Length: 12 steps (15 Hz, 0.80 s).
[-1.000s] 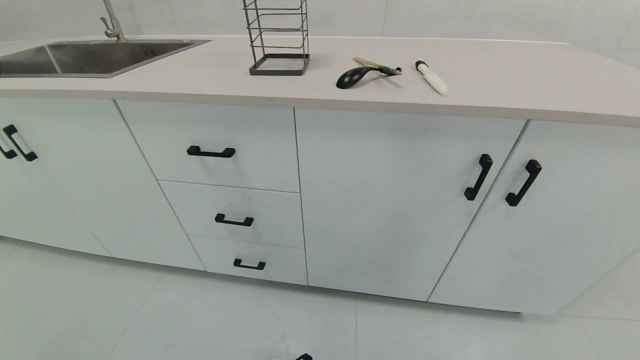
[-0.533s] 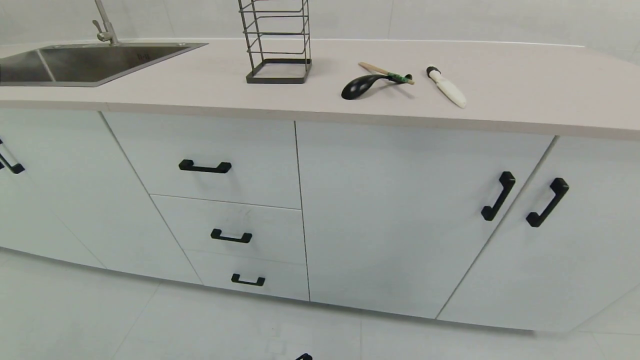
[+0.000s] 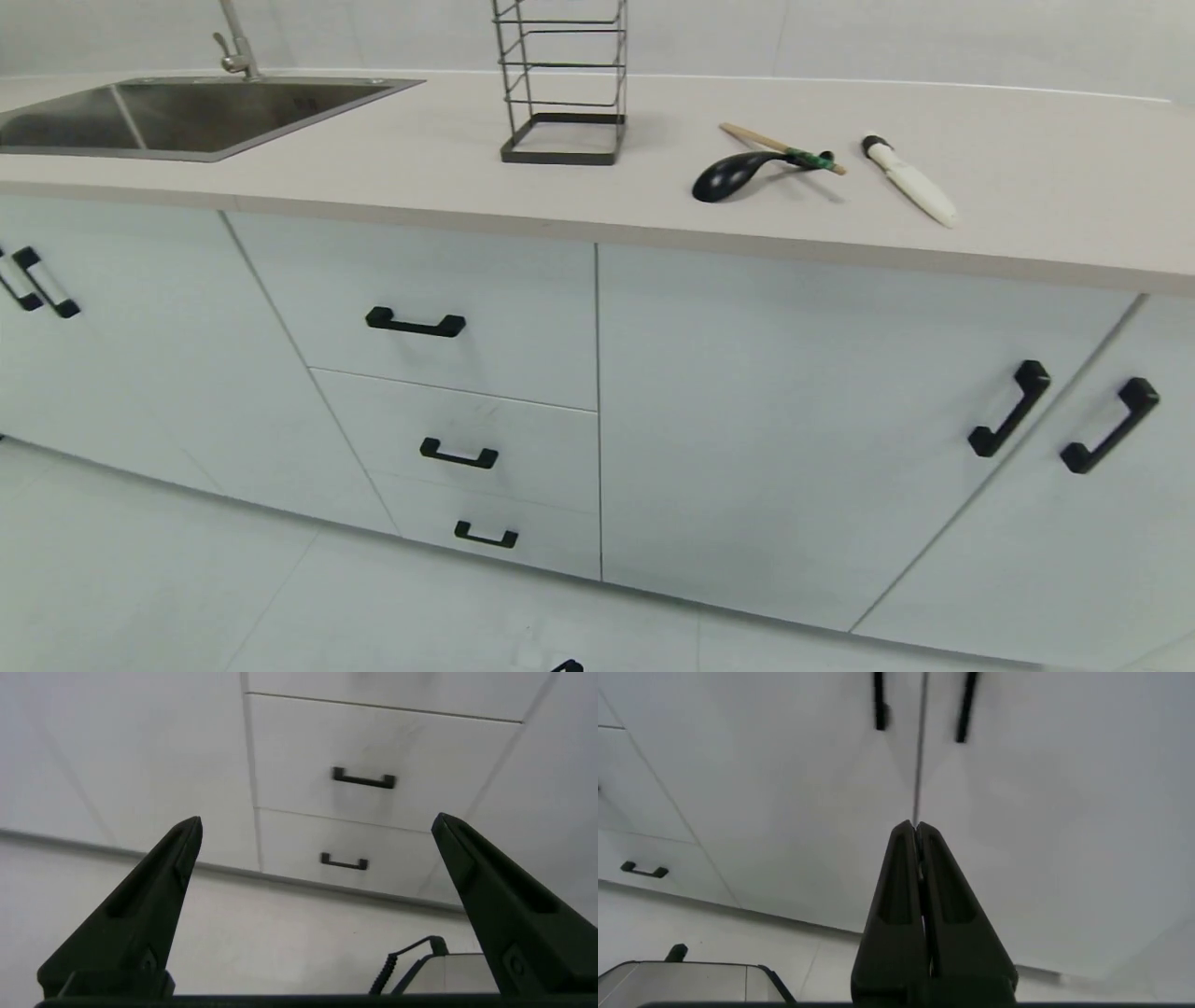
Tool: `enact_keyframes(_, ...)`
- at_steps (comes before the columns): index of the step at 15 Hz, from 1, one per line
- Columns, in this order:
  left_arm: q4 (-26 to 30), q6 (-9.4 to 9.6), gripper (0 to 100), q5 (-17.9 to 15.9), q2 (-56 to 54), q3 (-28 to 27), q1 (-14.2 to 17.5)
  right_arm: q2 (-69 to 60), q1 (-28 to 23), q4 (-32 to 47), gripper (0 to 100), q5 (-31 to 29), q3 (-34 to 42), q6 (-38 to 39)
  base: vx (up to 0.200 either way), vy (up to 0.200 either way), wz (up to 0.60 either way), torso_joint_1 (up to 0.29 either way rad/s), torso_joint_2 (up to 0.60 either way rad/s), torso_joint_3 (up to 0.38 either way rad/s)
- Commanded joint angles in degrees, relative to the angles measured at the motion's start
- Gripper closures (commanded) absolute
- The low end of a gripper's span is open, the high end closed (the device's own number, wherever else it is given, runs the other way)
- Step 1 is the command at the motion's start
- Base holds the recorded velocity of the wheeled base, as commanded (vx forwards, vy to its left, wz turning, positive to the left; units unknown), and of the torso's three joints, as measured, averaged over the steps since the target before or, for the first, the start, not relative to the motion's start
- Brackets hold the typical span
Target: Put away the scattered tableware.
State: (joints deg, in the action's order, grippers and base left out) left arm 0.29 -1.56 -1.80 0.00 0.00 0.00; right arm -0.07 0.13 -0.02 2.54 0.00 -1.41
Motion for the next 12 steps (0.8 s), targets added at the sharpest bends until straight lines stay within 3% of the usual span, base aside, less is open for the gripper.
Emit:
enact_keyframes(1, 0.0, -0.02, 0, 0.0, 0.0, 0.0, -0.1, 0.1, 0.0, -0.1, 100, 0.0, 0.0, 0.0, 0.0, 0.0, 0.6, 0.007, 0.0, 0.012)
enact_keyframes(4, -0.1, -0.02, 0, 0.0, 0.1, 0.0, -0.1, 0.1, 0.0, -0.1, 100, 0.0, 0.0, 0.0, 0.0, 0.0, 0.0, 0.0, 0.0, 0.0)
enact_keyframes(8, 0.0, -0.02, 0, 0.0, 0.0, 0.0, -0.1, 0.1, 0.0, -0.1, 100, 0.0, 0.0, 0.0, 0.0, 0.2, 0.0, 0.001, 0.0, 0.007)
enact_keyframes(12, 0.0, -0.02, 0, 0.0, 0.1, 0.0, -0.1, 0.1, 0.0, -0.1, 100, 0.0, 0.0, 0.0, 0.0, 0.0, 0.0, 0.0, 0.0, 0.0)
